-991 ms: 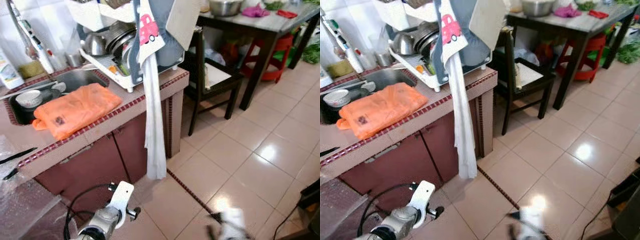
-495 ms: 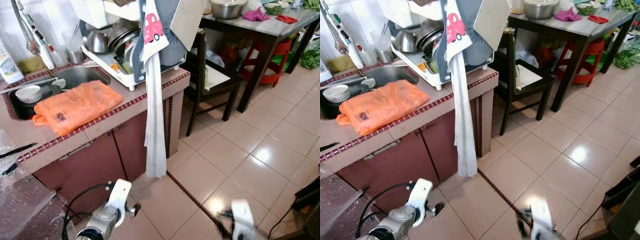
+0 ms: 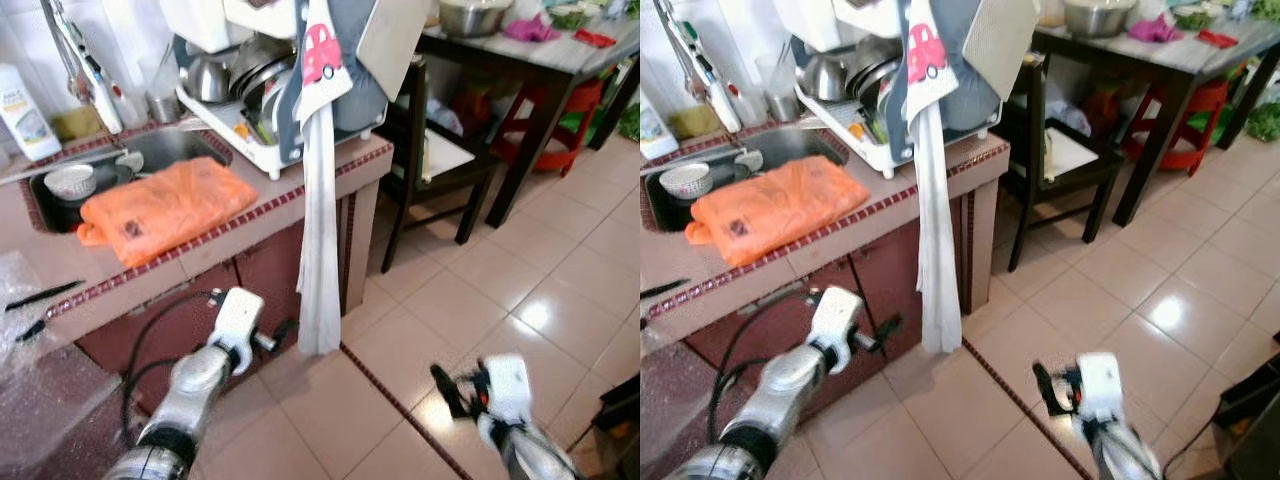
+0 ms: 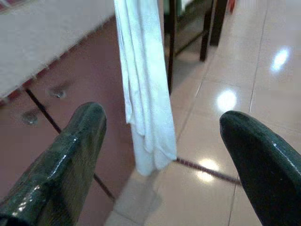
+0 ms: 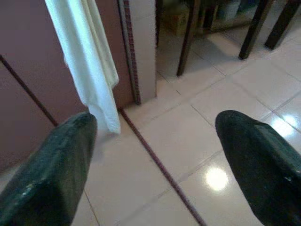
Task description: Kitchen organization
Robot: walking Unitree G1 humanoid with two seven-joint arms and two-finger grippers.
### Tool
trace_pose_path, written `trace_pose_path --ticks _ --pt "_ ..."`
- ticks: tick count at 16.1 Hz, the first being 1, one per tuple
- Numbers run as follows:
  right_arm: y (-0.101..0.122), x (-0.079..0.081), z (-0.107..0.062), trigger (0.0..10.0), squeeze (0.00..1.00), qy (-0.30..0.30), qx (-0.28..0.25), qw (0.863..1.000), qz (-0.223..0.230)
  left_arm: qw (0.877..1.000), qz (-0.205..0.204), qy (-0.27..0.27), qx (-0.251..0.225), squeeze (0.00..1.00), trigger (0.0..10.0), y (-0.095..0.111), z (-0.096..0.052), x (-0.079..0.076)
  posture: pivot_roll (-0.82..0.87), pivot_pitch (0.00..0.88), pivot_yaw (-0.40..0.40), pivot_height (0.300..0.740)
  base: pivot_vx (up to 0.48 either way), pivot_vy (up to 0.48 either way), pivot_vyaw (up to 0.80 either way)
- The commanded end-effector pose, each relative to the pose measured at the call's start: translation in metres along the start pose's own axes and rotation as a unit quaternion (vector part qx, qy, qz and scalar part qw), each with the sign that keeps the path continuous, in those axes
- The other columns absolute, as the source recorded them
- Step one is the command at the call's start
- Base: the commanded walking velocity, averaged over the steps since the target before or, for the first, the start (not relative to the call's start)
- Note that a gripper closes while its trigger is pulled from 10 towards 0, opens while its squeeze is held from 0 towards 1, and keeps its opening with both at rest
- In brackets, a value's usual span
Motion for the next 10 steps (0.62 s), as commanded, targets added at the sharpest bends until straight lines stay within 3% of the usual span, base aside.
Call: trace_pose_path --ticks 1,3,5,6,7,10 --pt "-0.006 -0.005 -0.014 10.0 0.0 -0.028 -0.006 0.999 0.044 1.0 0.0 0.002 -0.008 0.0 10.0 -0.006 -0.017 0.003 -0.12 0.0 0.076 0.74 0.0 0.0 0.0" --pt "-0.013 -0.009 -0.032 10.0 0.0 -0.064 -0.015 0.995 0.076 1.0 0.004 0.015 -0.007 0.0 10.0 -0.013 -0.034 0.004 -0.12 0.0 0.088 0.74 0.0 0.0 0.0" --pt "0.002 -0.01 -0.054 10.0 0.0 -0.117 -0.059 0.991 0.029 0.998 0.013 0.054 -0.009 0.0 10.0 -0.02 -0.061 0.012 -0.13 0.0 0.093 0.74 0.0 0.0 0.0" --pt "0.015 -0.011 -0.061 10.0 0.0 -0.131 -0.084 0.987 0.04 0.997 0.017 0.079 -0.001 0.0 10.0 -0.025 -0.074 0.019 -0.13 0.004 0.09 0.74 0.0 0.0 0.0" --pt "0.027 -0.01 -0.065 10.0 0.0 -0.13 -0.104 0.985 0.042 0.995 0.008 0.103 0.001 0.0 10.0 -0.027 -0.084 0.025 -0.13 0.016 0.08 0.74 0.0 0.0 0.0" --pt "0.046 -0.007 -0.065 10.0 0.0 -0.113 -0.1 0.988 0.023 0.991 0.028 0.128 -0.036 0.0 10.0 -0.004 -0.094 0.024 -0.11 0.039 0.037 0.74 0.0 0.0 0.0"
Point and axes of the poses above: a point about 5 cm out from each wrist's last joint towards the gripper, its own z axis pointing out of the wrist towards the gripper, its own y axis along the axis of the wrist's last joint, x = y × z, the point moved 4 cm from there along z, pointing out of the wrist towards the gripper, and after that the axes turned 9 degrees about z, right-handed, at the moved point
